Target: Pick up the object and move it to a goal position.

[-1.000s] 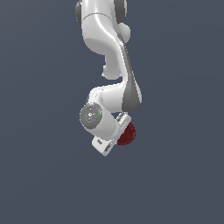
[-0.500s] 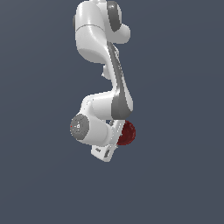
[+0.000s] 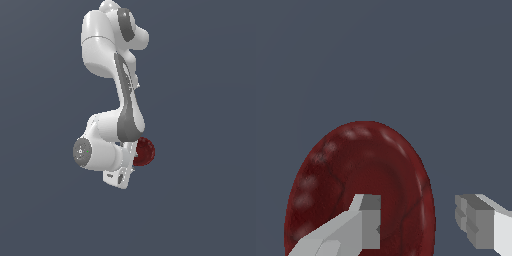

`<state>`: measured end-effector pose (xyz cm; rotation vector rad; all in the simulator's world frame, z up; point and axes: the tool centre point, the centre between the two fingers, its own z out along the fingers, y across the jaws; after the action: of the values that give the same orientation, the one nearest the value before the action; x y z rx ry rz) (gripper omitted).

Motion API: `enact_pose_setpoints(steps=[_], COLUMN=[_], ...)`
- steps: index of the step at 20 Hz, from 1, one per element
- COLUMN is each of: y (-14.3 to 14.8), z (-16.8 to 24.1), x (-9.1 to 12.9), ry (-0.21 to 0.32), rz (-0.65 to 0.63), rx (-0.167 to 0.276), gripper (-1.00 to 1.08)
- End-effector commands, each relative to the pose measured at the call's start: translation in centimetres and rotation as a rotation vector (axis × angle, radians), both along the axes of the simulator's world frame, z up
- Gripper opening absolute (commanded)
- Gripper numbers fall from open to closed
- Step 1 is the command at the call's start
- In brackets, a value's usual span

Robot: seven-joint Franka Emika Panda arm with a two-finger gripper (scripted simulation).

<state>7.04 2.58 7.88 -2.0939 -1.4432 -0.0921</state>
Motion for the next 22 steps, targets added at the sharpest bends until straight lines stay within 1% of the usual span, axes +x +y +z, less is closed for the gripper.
enact_pose_setpoints(steps=[1, 4, 11, 14, 17, 22], y=[-0.1, -0.1, 0.2, 0.8, 0.6, 0.4], z=[-0.1, -0.1, -0.5, -1.1, -1.1, -1.3], x=[0.1, 0.1, 0.0, -0.2, -0.1, 0.1], ry=[-0.008, -0.013, -0.011, -0.010, -0.018, -0.038], rz=[0.015, 0.023, 0.030, 0.041, 0.051, 0.082], rx=[0.017, 0.028, 0.036, 0.050, 0.063, 0.104], gripper=[0.28, 0.28, 0.28, 0.28, 0.28, 0.28])
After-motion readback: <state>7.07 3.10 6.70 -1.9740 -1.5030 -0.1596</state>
